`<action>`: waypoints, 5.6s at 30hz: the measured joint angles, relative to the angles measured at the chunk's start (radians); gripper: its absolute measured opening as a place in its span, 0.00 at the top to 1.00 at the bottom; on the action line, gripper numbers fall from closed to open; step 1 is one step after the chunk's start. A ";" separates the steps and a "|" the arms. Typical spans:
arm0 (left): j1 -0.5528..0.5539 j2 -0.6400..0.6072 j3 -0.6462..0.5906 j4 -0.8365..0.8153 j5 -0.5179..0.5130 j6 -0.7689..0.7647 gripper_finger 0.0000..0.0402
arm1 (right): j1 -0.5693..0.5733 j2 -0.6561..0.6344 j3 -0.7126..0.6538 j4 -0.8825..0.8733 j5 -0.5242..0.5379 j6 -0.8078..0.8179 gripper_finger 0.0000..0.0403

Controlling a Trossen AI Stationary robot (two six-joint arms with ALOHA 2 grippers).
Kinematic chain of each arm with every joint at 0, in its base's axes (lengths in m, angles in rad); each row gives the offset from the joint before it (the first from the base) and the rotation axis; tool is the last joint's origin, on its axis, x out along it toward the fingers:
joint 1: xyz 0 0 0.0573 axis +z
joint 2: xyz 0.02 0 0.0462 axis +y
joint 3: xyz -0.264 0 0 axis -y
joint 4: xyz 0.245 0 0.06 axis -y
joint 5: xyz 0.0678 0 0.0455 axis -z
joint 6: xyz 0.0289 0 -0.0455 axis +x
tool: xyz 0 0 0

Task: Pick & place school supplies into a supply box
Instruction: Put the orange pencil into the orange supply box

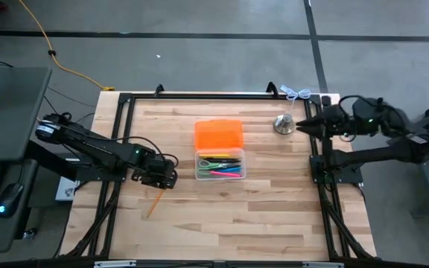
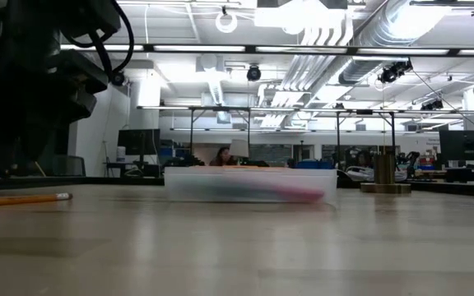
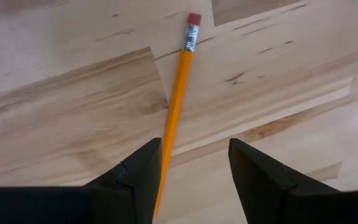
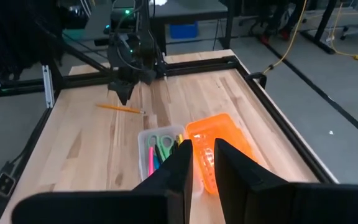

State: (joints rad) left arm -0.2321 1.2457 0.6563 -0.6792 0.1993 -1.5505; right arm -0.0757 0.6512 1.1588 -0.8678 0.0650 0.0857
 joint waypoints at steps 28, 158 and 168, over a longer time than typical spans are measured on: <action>0.000 0.147 -0.001 0.055 0.019 -0.022 0.46 | 0.000 -0.312 -0.521 0.393 -0.033 0.125 0.90; -0.044 0.329 0.081 -0.031 0.024 -0.085 0.75 | -0.002 -0.535 -1.091 1.016 -0.018 0.280 0.89; -0.045 0.333 0.136 -0.072 -0.028 -0.069 0.89 | -0.002 -0.535 -1.090 1.016 -0.018 0.281 0.89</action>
State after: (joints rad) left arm -0.2775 1.5787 0.7925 -0.7513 0.1711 -1.6196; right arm -0.0778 0.1165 0.0687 0.1486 0.0473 0.3664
